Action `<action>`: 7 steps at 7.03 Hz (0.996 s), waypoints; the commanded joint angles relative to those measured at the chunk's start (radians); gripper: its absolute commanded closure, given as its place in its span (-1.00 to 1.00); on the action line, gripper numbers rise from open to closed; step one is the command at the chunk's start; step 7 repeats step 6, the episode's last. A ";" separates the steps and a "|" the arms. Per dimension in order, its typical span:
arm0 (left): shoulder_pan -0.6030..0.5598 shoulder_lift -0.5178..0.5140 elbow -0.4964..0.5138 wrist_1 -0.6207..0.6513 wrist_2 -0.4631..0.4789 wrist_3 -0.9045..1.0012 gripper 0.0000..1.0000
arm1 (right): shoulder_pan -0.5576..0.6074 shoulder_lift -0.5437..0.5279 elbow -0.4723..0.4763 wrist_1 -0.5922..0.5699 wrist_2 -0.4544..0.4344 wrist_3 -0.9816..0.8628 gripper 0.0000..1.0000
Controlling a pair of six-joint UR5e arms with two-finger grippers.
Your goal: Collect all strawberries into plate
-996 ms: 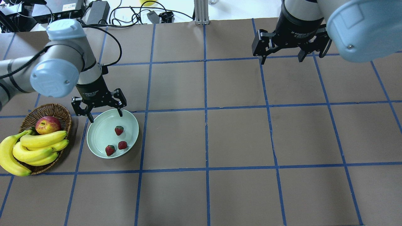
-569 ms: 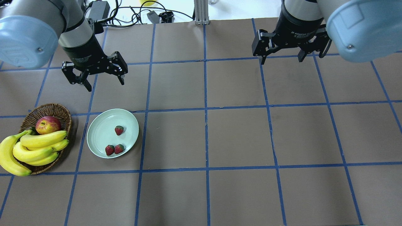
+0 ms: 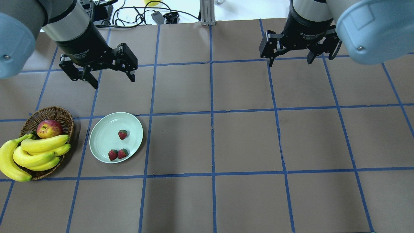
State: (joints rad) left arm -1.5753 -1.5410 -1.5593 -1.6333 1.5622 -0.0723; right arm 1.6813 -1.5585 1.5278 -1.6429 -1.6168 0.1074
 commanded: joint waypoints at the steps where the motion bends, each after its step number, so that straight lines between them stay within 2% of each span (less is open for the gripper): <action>1: 0.008 0.028 -0.004 -0.046 0.084 0.085 -1.00 | 0.000 0.000 0.002 0.000 0.000 0.000 -1.00; 7: 0.011 0.030 -0.045 -0.034 0.079 0.074 -1.00 | 0.000 0.000 0.005 0.000 0.000 0.000 -1.00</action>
